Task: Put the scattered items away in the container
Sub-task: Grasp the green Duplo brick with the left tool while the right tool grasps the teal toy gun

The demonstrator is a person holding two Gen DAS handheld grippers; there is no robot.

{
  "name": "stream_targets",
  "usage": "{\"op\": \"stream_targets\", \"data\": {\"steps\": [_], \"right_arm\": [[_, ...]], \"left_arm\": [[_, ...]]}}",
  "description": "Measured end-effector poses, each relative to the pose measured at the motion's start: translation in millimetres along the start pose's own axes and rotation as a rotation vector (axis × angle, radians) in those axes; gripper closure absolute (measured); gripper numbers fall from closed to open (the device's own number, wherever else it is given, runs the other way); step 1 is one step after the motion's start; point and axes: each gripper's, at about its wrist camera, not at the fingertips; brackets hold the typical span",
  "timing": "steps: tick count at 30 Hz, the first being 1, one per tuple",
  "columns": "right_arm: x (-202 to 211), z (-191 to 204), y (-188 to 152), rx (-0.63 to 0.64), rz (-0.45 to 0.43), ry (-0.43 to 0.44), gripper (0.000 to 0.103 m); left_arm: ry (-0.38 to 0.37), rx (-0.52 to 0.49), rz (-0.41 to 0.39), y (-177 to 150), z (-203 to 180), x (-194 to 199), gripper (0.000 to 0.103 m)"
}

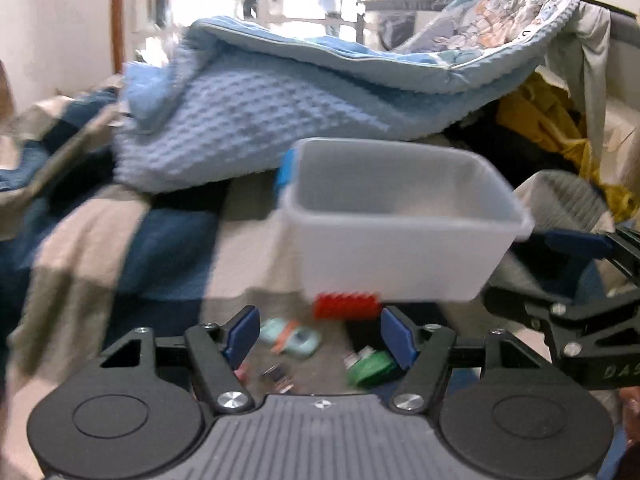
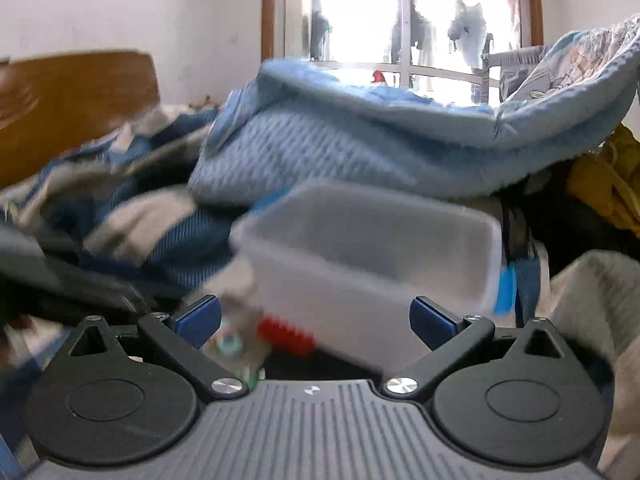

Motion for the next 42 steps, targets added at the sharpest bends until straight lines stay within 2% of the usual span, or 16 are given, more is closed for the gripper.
{"op": "stream_targets", "data": {"steps": [6,8,13,17,20,25,32,36,38,40,42], "right_arm": [[-1,29,-44,0.069,0.056,-0.049,0.001],[-5,30,-51,0.062,0.096,-0.049,0.002],[-18,16,-63,0.004,0.163,-0.021,0.009],[-34,10,-64,-0.022,0.206,0.002,0.014],[-41,10,-64,-0.010,0.222,0.005,0.019],[-46,8,-65,0.010,0.224,-0.009,0.019],[-62,10,-64,0.004,0.255,0.009,0.019],[-72,15,-66,0.003,0.280,0.023,0.021],[-77,16,-67,0.000,0.291,0.017,0.022],[-82,17,-67,-0.001,0.307,0.017,0.024],[-85,19,-68,0.003,0.320,0.014,0.024]], "left_arm": [[-0.012,0.040,0.083,-54,-3,-1,0.032],[-0.008,0.038,0.107,-67,-10,-7,0.032],[-0.059,0.043,0.142,-90,-26,-20,0.032],[-0.091,0.069,0.147,-95,-31,-33,0.032],[-0.086,0.064,0.157,-94,-34,-42,0.032],[-0.063,0.020,0.204,-94,-44,-57,0.033],[-0.101,0.010,0.212,-92,-50,-66,0.033],[-0.129,0.038,0.218,-89,-46,-73,0.037],[-0.134,0.044,0.217,-89,-44,-74,0.042],[-0.132,0.042,0.217,-88,-43,-75,0.053],[-0.133,0.039,0.218,-87,-40,-75,0.060]]}}
Point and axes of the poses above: each gripper's, at about its wrist camera, not at the fingertips, and x roughly against the way its jaws point, z to its left, y to its top, and after that the axes turned 8 degrees about -y, right-handed
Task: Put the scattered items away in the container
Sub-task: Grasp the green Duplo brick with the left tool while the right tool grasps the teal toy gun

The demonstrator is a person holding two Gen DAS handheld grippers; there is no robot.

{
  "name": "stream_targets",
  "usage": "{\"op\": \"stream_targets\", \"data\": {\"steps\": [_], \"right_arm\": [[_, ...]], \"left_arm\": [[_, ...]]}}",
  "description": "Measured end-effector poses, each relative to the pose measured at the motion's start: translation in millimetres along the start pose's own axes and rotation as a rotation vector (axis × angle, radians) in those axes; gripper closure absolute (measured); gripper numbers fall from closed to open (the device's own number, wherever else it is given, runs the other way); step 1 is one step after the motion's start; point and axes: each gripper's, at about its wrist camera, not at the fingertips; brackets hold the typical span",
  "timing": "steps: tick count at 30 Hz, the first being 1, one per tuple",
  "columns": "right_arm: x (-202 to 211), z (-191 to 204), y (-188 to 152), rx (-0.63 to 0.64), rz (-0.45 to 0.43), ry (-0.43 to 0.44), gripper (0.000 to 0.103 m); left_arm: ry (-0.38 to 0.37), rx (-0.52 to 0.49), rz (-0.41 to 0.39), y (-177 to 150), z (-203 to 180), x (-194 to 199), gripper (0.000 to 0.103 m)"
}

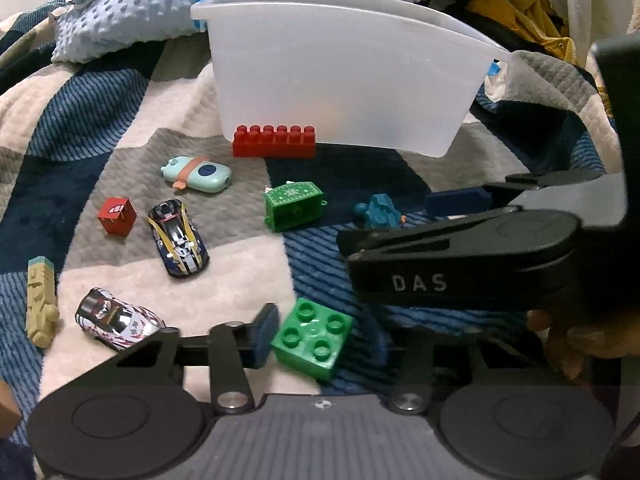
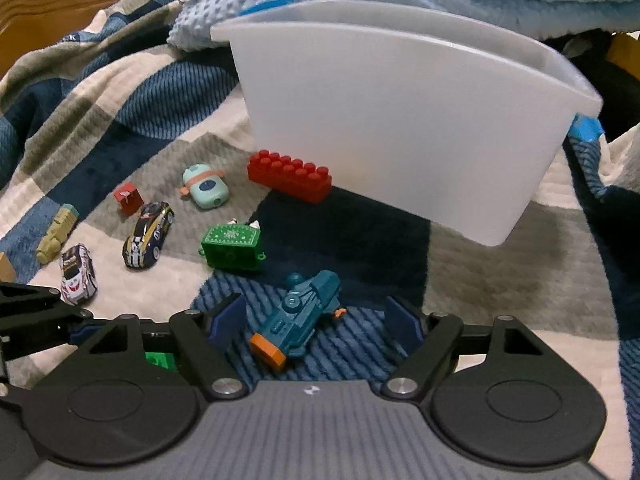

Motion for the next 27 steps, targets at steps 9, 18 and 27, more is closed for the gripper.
{"op": "stream_targets", "data": {"steps": [9,18,27], "right_arm": [[-2,0,-4,0.021,0.004,-0.010,0.067],[10,-12,-11,-0.022,0.010,0.013,0.074],[35,-19,-18,-0.032,-0.007,-0.019,0.074]], "left_arm": [[-0.009,-0.003,0.000,0,4,3,0.060],[0.000,-0.015,0.004,-1,3,15,0.060],[0.025,-0.049,-0.030,5,-7,40,0.060]]}}
Point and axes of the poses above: each gripper's, at about its wrist camera, not at the fingertips, and x roughly against the way its jaws point, z to its left, y to its top, and after that the axes turned 8 degrees about -y, right-handed
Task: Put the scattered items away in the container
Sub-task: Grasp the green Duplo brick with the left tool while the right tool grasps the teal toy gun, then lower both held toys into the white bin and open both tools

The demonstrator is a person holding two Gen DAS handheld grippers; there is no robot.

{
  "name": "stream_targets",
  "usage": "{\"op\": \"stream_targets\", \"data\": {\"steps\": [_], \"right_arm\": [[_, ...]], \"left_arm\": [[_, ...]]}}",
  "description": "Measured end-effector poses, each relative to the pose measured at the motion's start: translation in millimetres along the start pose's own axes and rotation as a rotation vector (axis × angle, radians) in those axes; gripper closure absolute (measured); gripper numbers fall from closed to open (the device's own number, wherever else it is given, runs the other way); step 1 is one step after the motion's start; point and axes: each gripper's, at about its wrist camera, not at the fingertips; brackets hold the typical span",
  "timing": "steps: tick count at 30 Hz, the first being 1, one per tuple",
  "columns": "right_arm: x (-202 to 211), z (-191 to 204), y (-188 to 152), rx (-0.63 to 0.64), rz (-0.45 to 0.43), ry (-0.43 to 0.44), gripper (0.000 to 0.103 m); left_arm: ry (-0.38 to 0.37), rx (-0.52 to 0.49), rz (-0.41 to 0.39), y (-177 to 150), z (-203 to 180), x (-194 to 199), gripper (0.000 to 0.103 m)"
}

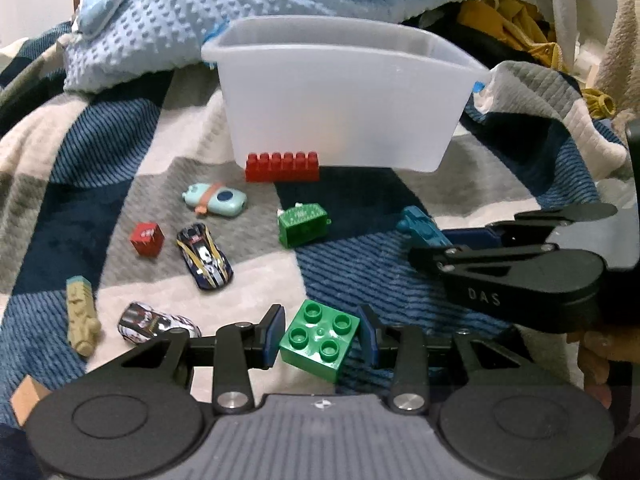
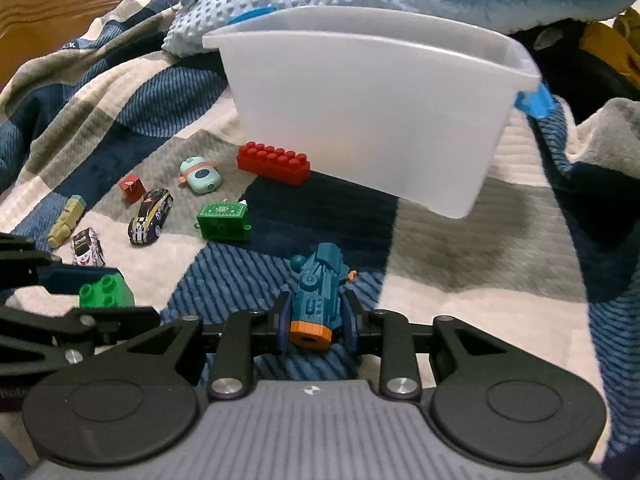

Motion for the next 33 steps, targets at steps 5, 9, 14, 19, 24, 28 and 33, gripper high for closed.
{"op": "stream_targets", "data": {"steps": [5,9,14,19,24,28,33], "right_arm": [[15,-5,1,-0.024,0.006,-0.052,0.074],[32,-9,5,-0.044,-0.024,-0.076,0.074],[54,-8,20,-0.015,-0.119,-0.111,0.074],[67,-6,37,0.016,-0.198,-0.145,0.074],[71,-7,51,0.033,-0.237,-0.148,0.074],[70,-8,65,0.042,-0.257,-0.147,0.074],[71,-13,96,0.044,-0.313,-0.158,0.074]], "left_arm": [[0.020,-0.010,-0.030,10,-3,13,0.060],[0.038,-0.019,-0.053,22,-6,22,0.060],[0.024,-0.009,-0.102,48,-5,34,0.060],[0.037,-0.040,-0.147,75,-6,42,0.060],[0.047,-0.062,-0.175,101,-7,45,0.060],[0.055,-0.085,-0.187,120,-8,41,0.060],[0.056,-0.117,-0.210,152,-10,32,0.060]]}}
Point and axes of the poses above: each gripper's, at about its wrist camera, not at the fingertips, and x roughly against the way its jaws point, z to its left, y to its top, and after that the axes turned 8 degrees about -y, right-handed
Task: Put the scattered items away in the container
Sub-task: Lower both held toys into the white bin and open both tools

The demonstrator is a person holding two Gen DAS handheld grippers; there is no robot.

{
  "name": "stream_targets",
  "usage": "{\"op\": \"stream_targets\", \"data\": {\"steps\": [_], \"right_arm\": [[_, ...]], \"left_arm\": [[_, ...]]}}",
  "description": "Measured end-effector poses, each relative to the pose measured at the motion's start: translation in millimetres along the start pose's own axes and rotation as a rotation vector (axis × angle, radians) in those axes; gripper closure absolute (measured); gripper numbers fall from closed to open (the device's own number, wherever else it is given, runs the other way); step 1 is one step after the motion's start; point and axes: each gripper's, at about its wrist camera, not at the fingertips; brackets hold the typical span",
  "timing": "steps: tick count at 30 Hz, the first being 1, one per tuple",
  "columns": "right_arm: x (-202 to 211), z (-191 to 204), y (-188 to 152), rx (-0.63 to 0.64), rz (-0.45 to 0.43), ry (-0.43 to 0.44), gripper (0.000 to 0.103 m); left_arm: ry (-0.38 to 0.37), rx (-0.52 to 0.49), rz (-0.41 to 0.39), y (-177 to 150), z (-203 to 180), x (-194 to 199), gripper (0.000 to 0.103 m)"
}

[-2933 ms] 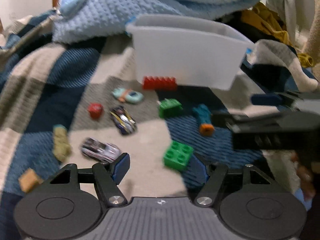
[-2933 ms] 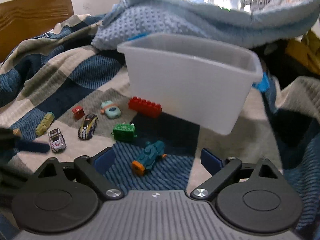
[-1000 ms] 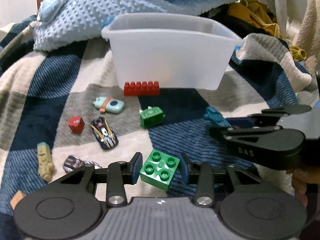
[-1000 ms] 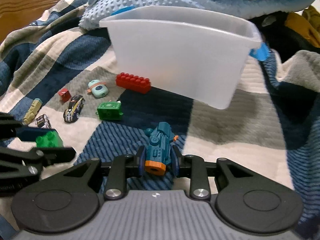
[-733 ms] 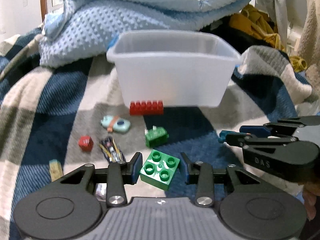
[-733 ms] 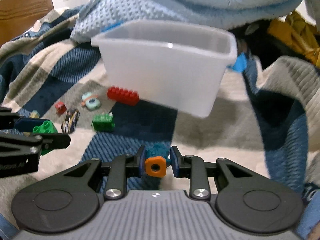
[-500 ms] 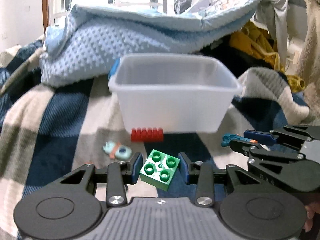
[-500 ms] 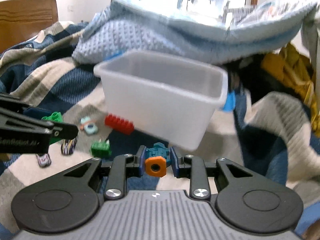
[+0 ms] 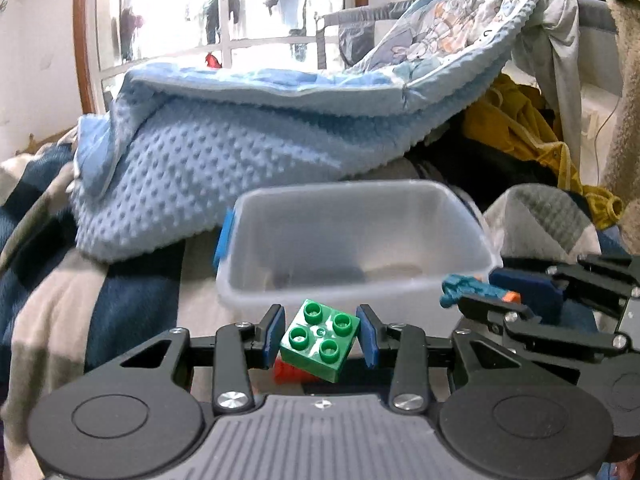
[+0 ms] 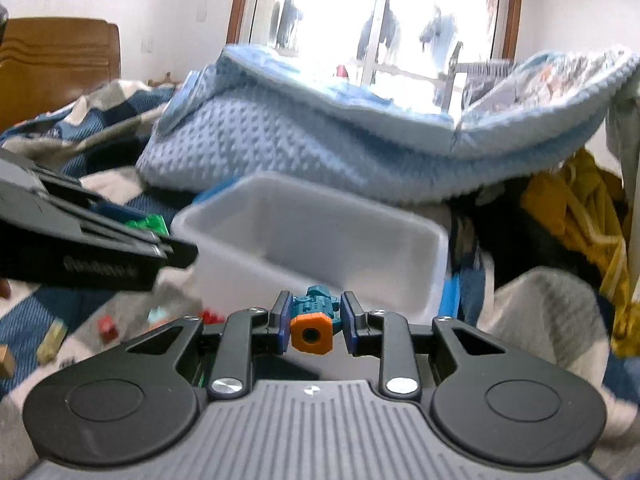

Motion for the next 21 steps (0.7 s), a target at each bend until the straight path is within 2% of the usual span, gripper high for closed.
{"op": "stream_targets", "data": {"steps": [5,9,14,21], "right_arm": [[-24,-8,29,-0.012,-0.036,-0.016,0.074],[-50,-12,38,-0.012,-0.028,-0.021,0.074],[-82,-16,35,-0.020,0.011,-0.023,0.074],[-116,-21,21,-0.043,0.092,-0.005,0.074]], "left_arm": [[-0.022,0.013,-0.021,26,4,-22,0.060],[-0.021,0.018,-0.023,38,11,-45,0.060],[-0.008,0.016,-0.002,42,20,-74,0.060],[-0.005,0.029,0.048,32,29,-109,0.060]]}}
Point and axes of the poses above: each gripper's, at about its wrist camera, not at the fingertips, and x roughly against the way its jaws point, z to its left, y to its top, and after that the axes turned 8 degrees about -y, right-handed
